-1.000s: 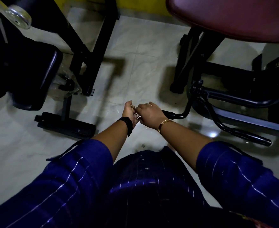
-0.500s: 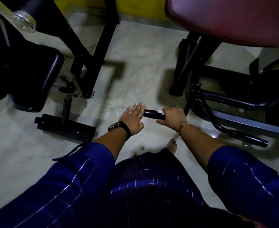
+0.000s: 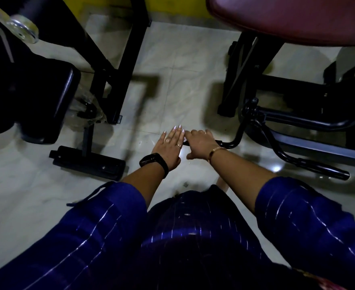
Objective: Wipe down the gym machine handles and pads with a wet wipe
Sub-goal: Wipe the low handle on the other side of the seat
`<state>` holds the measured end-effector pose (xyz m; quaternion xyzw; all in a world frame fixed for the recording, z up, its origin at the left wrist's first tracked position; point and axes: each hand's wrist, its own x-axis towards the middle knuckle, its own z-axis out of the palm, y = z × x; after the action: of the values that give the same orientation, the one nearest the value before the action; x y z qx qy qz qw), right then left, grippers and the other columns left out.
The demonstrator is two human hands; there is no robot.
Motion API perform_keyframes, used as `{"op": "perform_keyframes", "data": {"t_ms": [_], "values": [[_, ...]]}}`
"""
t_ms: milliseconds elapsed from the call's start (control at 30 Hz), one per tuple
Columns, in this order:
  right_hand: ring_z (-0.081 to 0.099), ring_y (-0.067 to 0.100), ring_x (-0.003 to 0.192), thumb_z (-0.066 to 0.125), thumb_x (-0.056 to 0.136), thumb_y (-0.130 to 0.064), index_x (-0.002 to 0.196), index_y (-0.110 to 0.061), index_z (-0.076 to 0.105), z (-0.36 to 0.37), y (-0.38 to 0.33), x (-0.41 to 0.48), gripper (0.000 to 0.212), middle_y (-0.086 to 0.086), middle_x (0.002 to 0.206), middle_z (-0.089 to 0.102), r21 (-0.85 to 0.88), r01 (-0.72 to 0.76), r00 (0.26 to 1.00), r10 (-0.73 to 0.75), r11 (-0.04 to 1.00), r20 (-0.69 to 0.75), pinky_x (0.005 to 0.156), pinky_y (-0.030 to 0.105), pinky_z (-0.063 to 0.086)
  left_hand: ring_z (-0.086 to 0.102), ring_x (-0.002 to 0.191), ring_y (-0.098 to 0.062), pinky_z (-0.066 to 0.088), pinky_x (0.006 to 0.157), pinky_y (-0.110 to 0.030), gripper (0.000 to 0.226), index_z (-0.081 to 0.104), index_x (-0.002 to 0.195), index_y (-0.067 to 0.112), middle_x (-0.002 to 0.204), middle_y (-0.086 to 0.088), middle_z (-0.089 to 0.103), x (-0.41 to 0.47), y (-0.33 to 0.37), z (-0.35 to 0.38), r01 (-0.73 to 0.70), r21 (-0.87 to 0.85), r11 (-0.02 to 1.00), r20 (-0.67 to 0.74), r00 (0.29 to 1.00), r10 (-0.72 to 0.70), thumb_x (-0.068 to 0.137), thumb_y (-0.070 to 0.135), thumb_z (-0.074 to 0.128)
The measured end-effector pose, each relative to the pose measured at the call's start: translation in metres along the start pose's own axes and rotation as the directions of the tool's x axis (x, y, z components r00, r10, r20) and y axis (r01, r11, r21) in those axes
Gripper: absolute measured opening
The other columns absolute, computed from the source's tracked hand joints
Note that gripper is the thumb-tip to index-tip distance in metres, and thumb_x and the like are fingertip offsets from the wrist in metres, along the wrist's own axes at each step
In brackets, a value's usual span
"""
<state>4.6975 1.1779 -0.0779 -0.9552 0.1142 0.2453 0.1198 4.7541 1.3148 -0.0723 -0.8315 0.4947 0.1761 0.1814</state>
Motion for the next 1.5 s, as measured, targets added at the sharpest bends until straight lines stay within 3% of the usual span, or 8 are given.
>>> {"op": "perform_keyframes", "data": {"t_ms": [200, 333, 533, 667, 800, 933, 1233, 1500], "values": [[0.054, 0.027, 0.115, 0.066, 0.077, -0.06, 0.128, -0.021, 0.048, -0.002, 0.038, -0.007, 0.068, 0.005, 0.123, 0.06, 0.06, -0.124, 0.987, 0.116, 0.991, 0.113, 0.104, 0.045, 0.026, -0.008, 0.151, -0.024, 0.004, 0.12, -0.042, 0.09, -0.017, 0.152, 0.006, 0.162, -0.011, -0.016, 0.001, -0.003, 0.005, -0.015, 0.009, 1.0, -0.012, 1.0, 0.015, 0.094, 0.032, 0.047], [0.056, 0.027, 0.112, 0.064, 0.075, -0.065, 0.124, -0.017, 0.049, 0.011, 0.045, -0.035, 0.071, 0.006, 0.119, 0.061, -0.031, -0.19, 0.979, 0.187, 0.981, -0.079, 0.109, 0.045, 0.024, -0.009, 0.151, -0.023, 0.004, 0.121, -0.042, 0.09, -0.018, 0.152, 0.007, 0.162, -0.01, -0.017, 0.001, 0.002, 0.005, 0.012, -0.069, 0.998, -0.009, 1.0, -0.013, 0.093, 0.029, 0.047], [0.027, 0.036, 0.141, 0.072, 0.072, -0.052, 0.148, -0.002, 0.026, 0.044, 0.003, -0.056, 0.102, 0.021, 0.152, 0.03, -0.044, -0.171, 0.954, 0.154, 0.984, -0.258, 0.114, 0.051, 0.02, -0.009, 0.151, -0.023, 0.004, 0.122, -0.042, 0.085, -0.015, 0.152, 0.006, 0.162, -0.011, -0.015, 0.006, 0.003, 0.001, -0.002, -0.101, 0.995, -0.026, 1.0, -0.001, 0.095, 0.027, 0.044], [0.01, 0.03, 0.147, 0.066, 0.081, -0.046, 0.153, -0.008, 0.008, 0.035, -0.017, -0.04, 0.099, 0.015, 0.158, 0.015, -0.039, -0.097, 0.982, 0.089, 0.995, -0.168, 0.117, 0.05, 0.005, -0.009, 0.151, -0.023, 0.003, 0.121, -0.041, 0.084, -0.015, 0.153, 0.006, 0.162, -0.011, -0.015, 0.005, -0.001, 0.0, -0.014, -0.067, 0.998, -0.007, 1.0, 0.013, 0.095, 0.029, 0.043], [0.045, 0.025, 0.126, 0.068, 0.078, -0.047, 0.136, -0.017, 0.039, 0.011, -0.008, -0.014, 0.072, 0.004, 0.132, 0.051, 0.035, -0.124, 0.984, 0.127, 0.992, -0.124, 0.114, 0.056, 0.004, -0.01, 0.15, -0.022, 0.002, 0.121, -0.041, 0.084, -0.015, 0.152, 0.006, 0.162, -0.01, -0.016, 0.005, 0.0, -0.002, -0.007, -0.071, 0.997, -0.001, 1.0, 0.007, 0.097, 0.029, 0.043], [0.054, 0.024, 0.117, 0.068, 0.078, -0.05, 0.121, -0.02, 0.051, 0.002, 0.021, -0.013, 0.055, 0.003, 0.119, 0.061, 0.107, -0.23, 0.973, 0.232, 0.967, -0.007, 0.114, 0.056, 0.005, -0.009, 0.151, -0.022, 0.003, 0.121, -0.041, 0.085, -0.014, 0.153, 0.007, 0.162, -0.01, -0.015, 0.006, 0.001, -0.001, -0.011, -0.067, 0.998, 0.0, 1.0, 0.011, 0.095, 0.026, 0.045], [0.024, 0.031, 0.144, 0.068, 0.076, -0.048, 0.148, -0.004, 0.028, 0.057, 0.02, -0.07, 0.094, 0.016, 0.153, 0.031, 0.051, -0.266, 0.921, 0.27, 0.963, -0.28, 0.114, 0.056, 0.016, -0.008, 0.151, -0.022, 0.005, 0.121, -0.042, 0.085, -0.015, 0.152, 0.006, 0.162, -0.01, -0.015, 0.008, -0.002, -0.001, -0.032, -0.048, 0.998, -0.009, 0.999, 0.032, 0.095, 0.026, 0.045], [0.025, 0.025, 0.141, 0.065, 0.082, -0.043, 0.149, -0.013, 0.021, 0.026, -0.017, -0.032, 0.086, 0.007, 0.15, 0.032, 0.039, -0.115, 0.973, 0.121, 0.993, -0.198, 0.115, 0.05, 0.01, -0.011, 0.15, -0.023, 0.002, 0.12, -0.042, 0.086, -0.016, 0.153, 0.007, 0.162, -0.01, -0.016, 0.004, -0.003, -0.001, -0.024, -0.031, 0.999, 0.023, 0.999, 0.025, 0.096, 0.03, 0.045]]}}
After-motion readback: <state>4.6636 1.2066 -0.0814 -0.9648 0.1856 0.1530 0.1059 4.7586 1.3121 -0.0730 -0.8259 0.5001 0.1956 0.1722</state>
